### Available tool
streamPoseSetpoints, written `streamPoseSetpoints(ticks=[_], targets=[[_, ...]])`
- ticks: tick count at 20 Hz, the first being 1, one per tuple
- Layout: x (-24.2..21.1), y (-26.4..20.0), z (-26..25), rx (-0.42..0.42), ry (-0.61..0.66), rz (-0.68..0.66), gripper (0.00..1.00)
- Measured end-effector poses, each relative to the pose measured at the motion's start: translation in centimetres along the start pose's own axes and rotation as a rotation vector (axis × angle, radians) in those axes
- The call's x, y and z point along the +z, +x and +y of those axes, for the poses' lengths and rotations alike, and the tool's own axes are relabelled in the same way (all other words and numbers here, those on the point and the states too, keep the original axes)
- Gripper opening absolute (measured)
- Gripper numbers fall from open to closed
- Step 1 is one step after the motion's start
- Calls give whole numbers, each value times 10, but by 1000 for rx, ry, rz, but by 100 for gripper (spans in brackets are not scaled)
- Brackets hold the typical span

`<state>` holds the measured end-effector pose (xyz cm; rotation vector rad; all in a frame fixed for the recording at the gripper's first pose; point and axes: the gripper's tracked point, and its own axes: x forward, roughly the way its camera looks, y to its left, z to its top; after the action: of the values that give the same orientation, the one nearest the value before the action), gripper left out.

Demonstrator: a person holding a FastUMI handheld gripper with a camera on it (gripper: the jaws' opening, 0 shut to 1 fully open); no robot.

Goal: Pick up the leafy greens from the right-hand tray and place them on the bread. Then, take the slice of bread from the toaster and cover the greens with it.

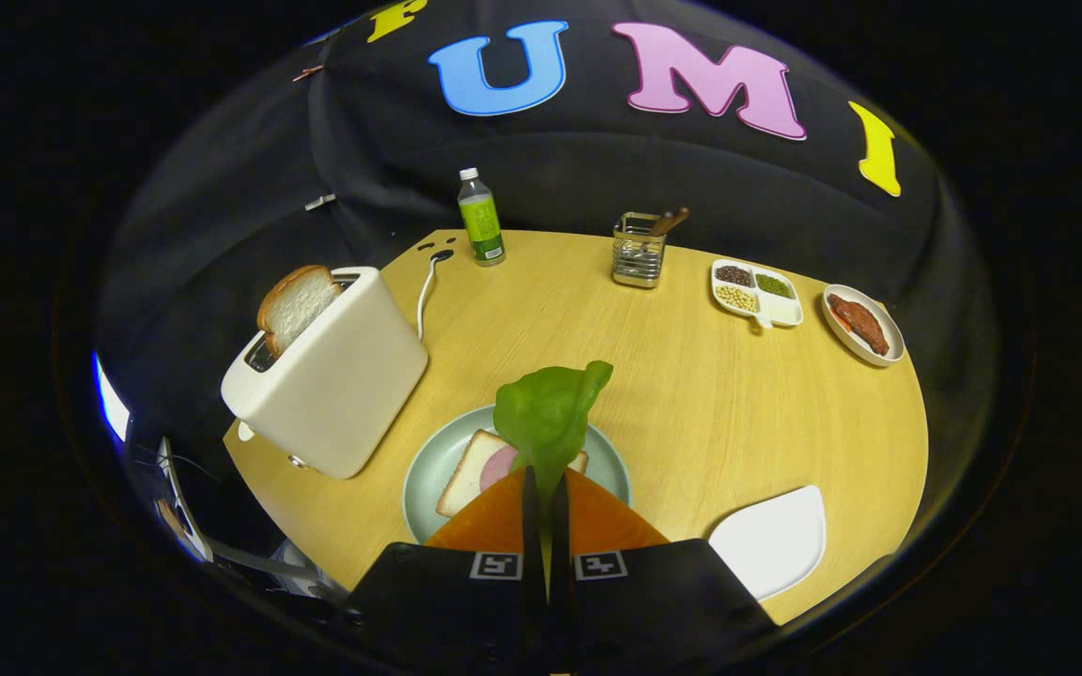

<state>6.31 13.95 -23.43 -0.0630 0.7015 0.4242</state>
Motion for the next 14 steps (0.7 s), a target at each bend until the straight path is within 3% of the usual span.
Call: streamPoseSetpoints(ticks=[7, 14], targets=[[-12, 32, 29, 1, -48, 59, 6], [-25, 41, 29, -43, -107, 101, 21]])
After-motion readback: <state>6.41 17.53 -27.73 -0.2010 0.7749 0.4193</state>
